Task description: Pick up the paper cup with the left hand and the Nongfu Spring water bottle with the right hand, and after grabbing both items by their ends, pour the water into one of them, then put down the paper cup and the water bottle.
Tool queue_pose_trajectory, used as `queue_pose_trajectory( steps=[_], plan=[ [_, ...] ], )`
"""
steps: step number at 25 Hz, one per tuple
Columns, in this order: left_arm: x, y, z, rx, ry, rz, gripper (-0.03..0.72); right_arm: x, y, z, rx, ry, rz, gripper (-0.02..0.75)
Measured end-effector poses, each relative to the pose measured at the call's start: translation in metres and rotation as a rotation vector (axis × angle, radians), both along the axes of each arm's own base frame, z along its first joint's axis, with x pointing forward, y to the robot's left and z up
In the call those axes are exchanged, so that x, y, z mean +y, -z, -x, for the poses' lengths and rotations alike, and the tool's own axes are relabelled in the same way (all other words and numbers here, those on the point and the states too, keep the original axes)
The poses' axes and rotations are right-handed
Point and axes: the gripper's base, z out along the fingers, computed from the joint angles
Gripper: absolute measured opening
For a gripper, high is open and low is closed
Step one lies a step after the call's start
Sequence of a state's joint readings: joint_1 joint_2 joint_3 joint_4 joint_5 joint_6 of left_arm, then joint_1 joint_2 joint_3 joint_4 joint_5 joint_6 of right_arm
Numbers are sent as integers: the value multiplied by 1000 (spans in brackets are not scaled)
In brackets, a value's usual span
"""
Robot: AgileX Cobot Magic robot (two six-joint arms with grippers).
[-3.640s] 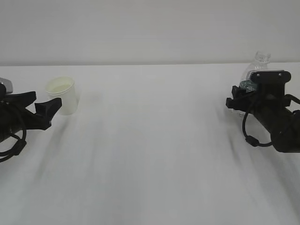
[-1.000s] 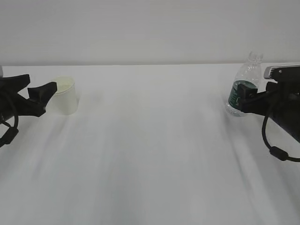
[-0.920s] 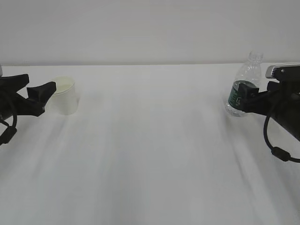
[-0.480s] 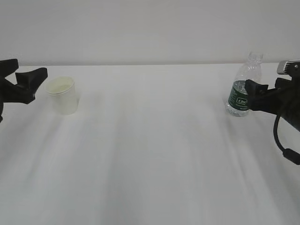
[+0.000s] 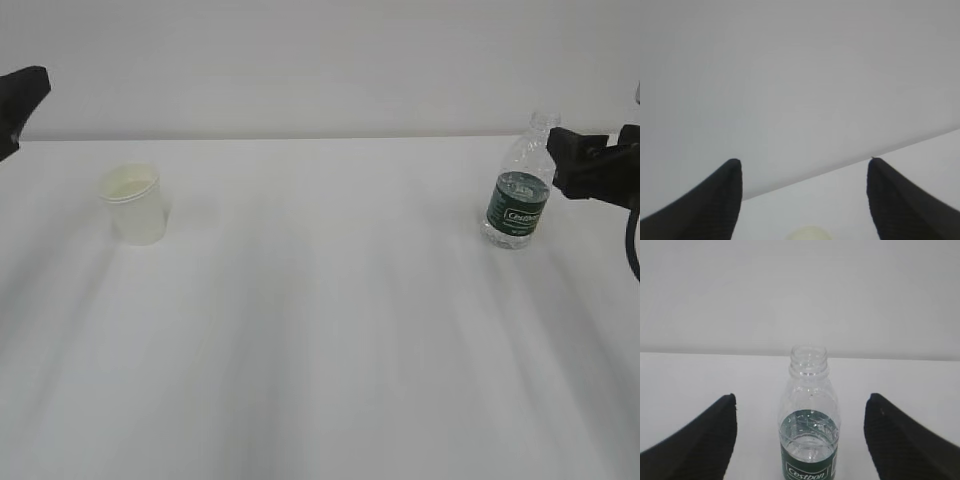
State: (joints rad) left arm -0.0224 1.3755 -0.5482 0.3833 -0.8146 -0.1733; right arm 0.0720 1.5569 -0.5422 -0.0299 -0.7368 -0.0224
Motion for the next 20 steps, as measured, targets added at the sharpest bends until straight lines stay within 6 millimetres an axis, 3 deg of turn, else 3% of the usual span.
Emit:
queue_pose_trajectory(
  steps=[9, 20],
  plan=[
    [3, -39, 27, -84, -31, 6, 557, -2, -43, 28, -8, 5, 3, 594],
    [15, -84, 81, -124, -146, 54, 557, -6, -87, 71, -28, 11, 6, 594]
  ],
)
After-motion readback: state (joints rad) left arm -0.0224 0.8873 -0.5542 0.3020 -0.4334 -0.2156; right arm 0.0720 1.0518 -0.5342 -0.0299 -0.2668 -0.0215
